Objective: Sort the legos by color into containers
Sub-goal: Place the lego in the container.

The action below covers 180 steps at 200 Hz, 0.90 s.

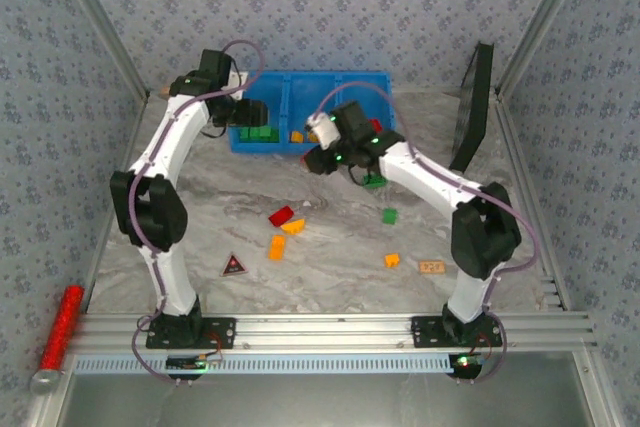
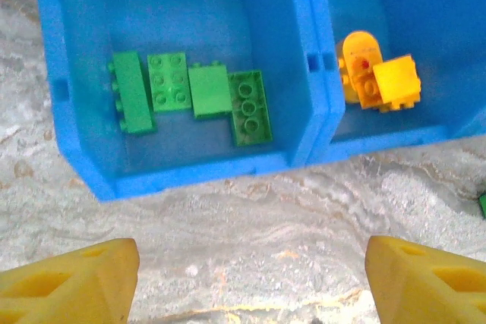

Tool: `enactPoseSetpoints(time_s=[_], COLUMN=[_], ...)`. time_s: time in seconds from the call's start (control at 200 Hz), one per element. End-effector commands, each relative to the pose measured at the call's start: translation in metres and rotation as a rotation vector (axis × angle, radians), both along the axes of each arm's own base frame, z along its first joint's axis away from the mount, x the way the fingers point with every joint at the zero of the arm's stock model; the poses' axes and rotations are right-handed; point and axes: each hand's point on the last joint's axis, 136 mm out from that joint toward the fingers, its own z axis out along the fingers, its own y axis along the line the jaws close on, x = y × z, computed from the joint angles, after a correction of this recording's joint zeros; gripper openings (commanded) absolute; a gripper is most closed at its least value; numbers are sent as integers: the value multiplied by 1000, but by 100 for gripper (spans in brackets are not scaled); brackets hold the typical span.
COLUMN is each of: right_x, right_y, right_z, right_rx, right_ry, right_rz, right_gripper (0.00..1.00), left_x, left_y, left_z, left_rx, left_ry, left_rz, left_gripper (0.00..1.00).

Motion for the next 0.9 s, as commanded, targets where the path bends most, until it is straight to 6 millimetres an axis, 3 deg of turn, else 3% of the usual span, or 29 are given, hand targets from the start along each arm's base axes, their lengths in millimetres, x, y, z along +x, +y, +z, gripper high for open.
enactPoseSetpoints(time_s=[0.0, 0.16, 0.34, 0.47, 0.704, 0.894], right_x=[17, 63, 109, 135, 173, 183], right_y=[-30, -68, -97, -106, -115, -125], right_z=[9, 16, 14, 6, -24, -54], right_rx=[-6, -30, -44, -62, -112, -141], right_ry=[2, -32, -48, -58, -43, 4], right_rz=[-87, -229, -342, -379, -433, -466], right_gripper=[29, 29, 28, 28, 28, 29], left_x=[-17, -61, -120, -157, -200, -220], left_y=[6, -10, -61, -98, -138, -147], left_z=[20, 6, -23, -47, -79, -99], left_rx=[39, 115, 145, 119, 164, 252], left_ry=[-63, -34, 6, 51, 140, 193], left_rz=[-19, -107, -323, -440, -615, -693], left_gripper=[78, 79, 80, 80, 80, 80])
